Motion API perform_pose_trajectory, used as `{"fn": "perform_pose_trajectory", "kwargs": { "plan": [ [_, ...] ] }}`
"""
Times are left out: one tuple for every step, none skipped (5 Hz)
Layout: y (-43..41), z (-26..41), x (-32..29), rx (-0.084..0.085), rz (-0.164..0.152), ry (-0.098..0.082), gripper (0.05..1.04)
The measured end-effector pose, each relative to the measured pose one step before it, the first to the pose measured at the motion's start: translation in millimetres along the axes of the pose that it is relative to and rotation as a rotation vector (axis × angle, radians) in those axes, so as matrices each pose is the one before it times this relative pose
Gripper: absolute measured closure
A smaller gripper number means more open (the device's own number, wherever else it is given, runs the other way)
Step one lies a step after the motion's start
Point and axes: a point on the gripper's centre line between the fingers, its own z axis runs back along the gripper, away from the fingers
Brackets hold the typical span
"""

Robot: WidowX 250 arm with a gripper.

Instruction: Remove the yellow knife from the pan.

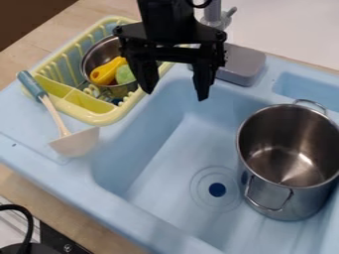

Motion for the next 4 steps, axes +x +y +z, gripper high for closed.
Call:
{"fn": "perform_pose_trajectory", "kwargs": {
  "plan": [
    [1.11, -5.21, -4.79, 0.0066, -0.0063, 0.0284, 0.089],
    [5.02, -0.73, -4.91, 0.0098, -0.0889, 0.0456, 0.089],
    [9.79, 5.33, 0.19, 0.0345, -0.0615, 0.0165, 0.089],
    [13.17, 7.73, 5.16, 0.0099, -0.1496, 0.0409, 0.089]
  ]
}}
